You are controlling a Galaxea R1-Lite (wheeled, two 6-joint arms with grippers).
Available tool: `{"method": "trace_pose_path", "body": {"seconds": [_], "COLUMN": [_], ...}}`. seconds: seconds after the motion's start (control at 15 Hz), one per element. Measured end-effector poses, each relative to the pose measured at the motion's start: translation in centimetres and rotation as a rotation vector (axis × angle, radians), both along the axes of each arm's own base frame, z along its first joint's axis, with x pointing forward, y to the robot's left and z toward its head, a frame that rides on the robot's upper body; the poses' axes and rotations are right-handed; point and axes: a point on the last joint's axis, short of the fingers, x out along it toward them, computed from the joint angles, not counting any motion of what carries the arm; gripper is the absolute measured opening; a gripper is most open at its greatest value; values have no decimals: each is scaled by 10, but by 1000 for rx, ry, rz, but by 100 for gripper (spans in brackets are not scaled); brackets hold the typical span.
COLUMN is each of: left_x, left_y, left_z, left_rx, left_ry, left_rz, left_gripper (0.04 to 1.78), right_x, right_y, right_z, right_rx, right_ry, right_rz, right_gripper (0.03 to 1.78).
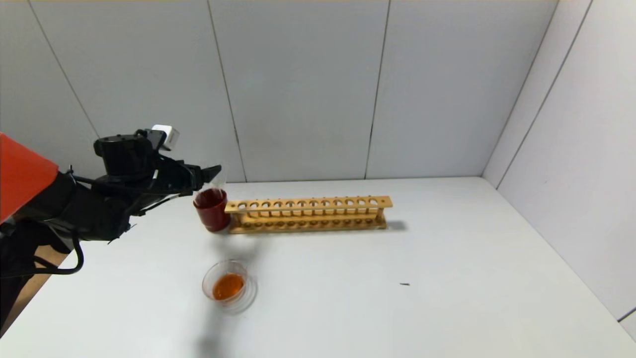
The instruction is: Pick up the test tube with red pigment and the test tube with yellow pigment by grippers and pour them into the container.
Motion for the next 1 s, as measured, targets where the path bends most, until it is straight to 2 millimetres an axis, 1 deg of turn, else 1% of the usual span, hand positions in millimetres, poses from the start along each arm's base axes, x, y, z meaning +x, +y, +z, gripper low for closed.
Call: {"method": "trace_pose_path", "body": {"seconds": [0.13,0.27,0.4,0.53,0.67,0.8,0.93,1.0], "left_x": [-4,-15,-33,-63,-105,-154,-216,-246], "left_y": [-3,-4,-5,-4,-3,-1,0,1], "left_z": [27,59,94,134,172,202,222,225], "left_rx": [-1,-1,-2,5,21,35,54,67], "left_ry": [-24,-61,-117,-176,-227,-283,-343,-367], "left_rz": [-9,-12,-14,-16,-13,-9,-6,-4], "left_gripper": [175,175,175,175,175,175,175,175], "right_x": [0,0,0,0,0,0,0,0], "right_y": [0,0,0,0,0,0,0,0], "right_z": [0,0,0,0,0,0,0,0], "right_rx": [0,0,0,0,0,0,0,0], "right_ry": [0,0,0,0,0,0,0,0], "right_rz": [-1,-1,0,-1,0,0,-1,0], "right_gripper": [175,175,175,175,175,175,175,175]}}
